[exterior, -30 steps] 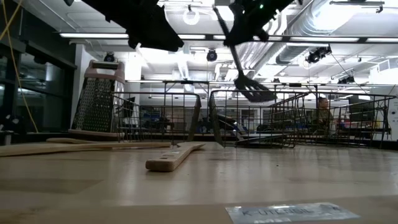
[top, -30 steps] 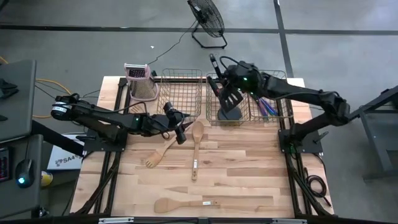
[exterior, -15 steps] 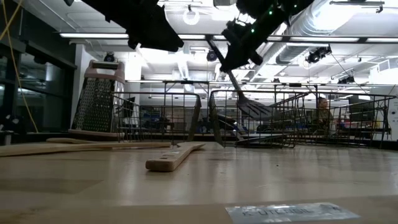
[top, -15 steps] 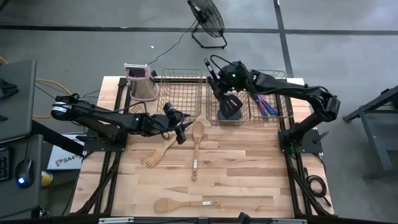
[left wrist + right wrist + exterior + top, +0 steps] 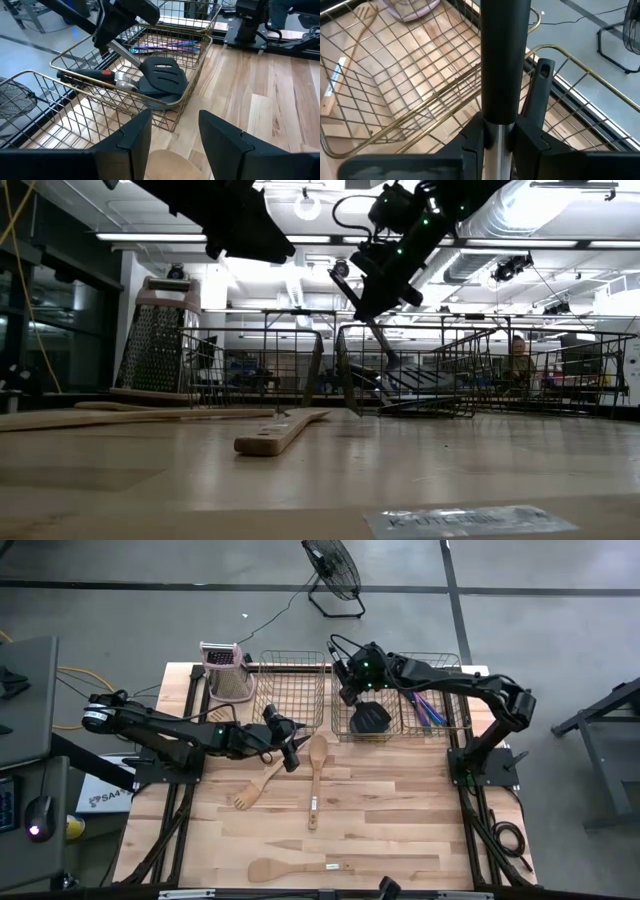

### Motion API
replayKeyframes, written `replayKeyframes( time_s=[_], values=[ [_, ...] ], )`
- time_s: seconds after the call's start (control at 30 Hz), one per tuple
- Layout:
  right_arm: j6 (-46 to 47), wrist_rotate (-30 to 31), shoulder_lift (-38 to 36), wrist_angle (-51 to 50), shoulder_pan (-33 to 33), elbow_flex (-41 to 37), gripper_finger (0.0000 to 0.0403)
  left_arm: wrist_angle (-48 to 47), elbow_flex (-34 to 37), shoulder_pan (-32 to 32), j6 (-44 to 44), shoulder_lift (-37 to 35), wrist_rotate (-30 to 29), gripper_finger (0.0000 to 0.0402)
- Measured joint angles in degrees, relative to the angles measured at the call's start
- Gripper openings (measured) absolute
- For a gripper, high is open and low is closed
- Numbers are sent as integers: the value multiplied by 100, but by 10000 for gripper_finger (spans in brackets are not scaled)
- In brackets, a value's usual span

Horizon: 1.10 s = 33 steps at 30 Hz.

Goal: Pick & Place Kitchen Items
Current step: Put the black slotted turner spatula into the middle mesh basket

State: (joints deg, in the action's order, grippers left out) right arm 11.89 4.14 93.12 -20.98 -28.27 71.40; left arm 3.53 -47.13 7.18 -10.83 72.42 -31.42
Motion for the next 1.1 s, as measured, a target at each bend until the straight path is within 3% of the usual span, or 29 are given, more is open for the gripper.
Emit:
replayKeyframes(
  time_s=[0.43, 1.1],
  values=[
    [49, -52, 135, -50, -211, 0, 61, -9, 0, 0, -39, 0, 63, 161],
    [126, -169, 1149, 414, -569, 5, 60, -27, 0, -2, -15, 2, 61, 161]
  ],
)
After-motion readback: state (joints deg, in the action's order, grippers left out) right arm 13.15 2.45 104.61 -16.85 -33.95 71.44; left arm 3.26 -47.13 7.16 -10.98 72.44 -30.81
